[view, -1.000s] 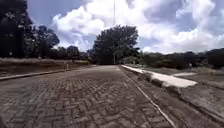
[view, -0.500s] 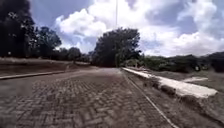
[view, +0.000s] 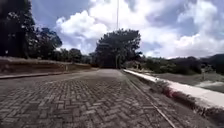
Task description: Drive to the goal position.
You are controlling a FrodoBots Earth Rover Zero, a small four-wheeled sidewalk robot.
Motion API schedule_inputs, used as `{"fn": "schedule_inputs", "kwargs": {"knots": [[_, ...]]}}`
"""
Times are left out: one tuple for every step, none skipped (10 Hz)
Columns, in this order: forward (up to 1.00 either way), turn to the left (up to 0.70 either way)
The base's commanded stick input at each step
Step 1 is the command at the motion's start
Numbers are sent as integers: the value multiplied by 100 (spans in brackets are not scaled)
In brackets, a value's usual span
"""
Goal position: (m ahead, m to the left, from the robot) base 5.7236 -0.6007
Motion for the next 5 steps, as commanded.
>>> {"fn": "schedule_inputs", "kwargs": {"knots": [[100,0],[100,0],[100,0],[100,0],[100,0]]}}
